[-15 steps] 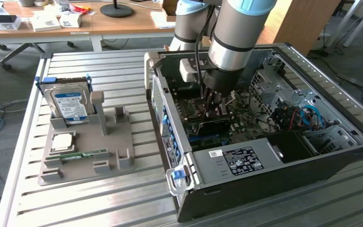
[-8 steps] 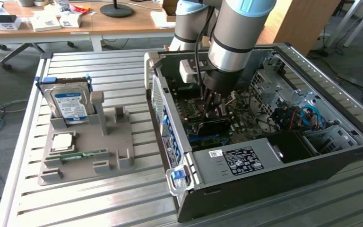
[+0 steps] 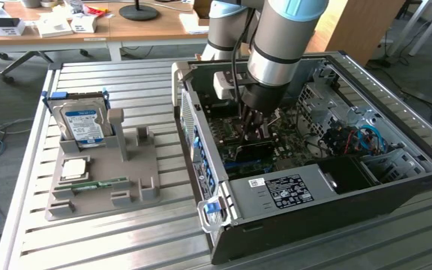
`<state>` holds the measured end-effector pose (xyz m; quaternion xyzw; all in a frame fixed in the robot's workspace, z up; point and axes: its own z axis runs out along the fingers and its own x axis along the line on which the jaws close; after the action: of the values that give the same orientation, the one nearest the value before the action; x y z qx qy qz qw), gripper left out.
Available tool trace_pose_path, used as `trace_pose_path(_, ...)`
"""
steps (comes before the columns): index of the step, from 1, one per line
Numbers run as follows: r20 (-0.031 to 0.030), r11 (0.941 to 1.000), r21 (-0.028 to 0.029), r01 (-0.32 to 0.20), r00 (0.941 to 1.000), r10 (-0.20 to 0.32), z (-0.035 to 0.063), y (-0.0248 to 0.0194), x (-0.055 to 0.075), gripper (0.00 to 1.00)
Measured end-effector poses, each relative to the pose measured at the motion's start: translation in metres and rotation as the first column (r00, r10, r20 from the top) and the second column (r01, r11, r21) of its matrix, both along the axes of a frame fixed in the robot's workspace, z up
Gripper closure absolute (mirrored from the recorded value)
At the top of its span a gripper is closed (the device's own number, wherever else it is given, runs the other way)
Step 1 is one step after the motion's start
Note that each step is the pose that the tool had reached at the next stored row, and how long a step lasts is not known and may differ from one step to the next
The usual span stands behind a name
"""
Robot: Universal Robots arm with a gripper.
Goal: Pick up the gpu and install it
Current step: 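Press down on the gpu until it lock into place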
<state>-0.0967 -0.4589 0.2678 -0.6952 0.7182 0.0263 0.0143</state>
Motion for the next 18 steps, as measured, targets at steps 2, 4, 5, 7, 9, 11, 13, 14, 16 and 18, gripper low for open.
trace_pose_path(2,0.0001,1.0,0.0001,0.0,1.0,0.0,-0.0001,0.0,-0.0002,0.89)
trace_pose_path(4,0.0002,1.0,0.0005,0.0,1.0,0.0,-0.0005,0.0,-0.0013,0.89)
trace_pose_path(5,0.0003,1.0,0.0004,0.0,1.0,0.0,-0.0006,0.0,-0.0017,0.89)
trace_pose_path(7,0.0001,1.0,0.0001,0.0,1.0,0.0,-0.0005,0.0,-0.0018,0.89)
trace_pose_path(9,0.0001,1.0,0.0001,0.0,1.0,0.0,-0.0004,-0.0001,-0.0018,0.89)
trace_pose_path(11,0.0001,1.0,0.0002,0.0,1.0,0.0,-0.0005,0.0,-0.0018,0.89)
trace_pose_path(13,0.0002,1.0,0.0003,0.0,1.0,0.0,-0.0014,-0.0001,-0.0018,0.89)
trace_pose_path(14,0.0001,1.0,0.0002,0.0,1.0,0.0,-0.0019,-0.0001,-0.0018,0.89)
trace_pose_path(16,0.0,1.0,0.0,0.0,1.0,0.0,-0.0018,-0.0001,-0.0018,0.89)
trace_pose_path(18,0.0,1.0,0.0001,0.0,1.0,0.0,-0.0018,-0.0001,-0.0018,0.89)
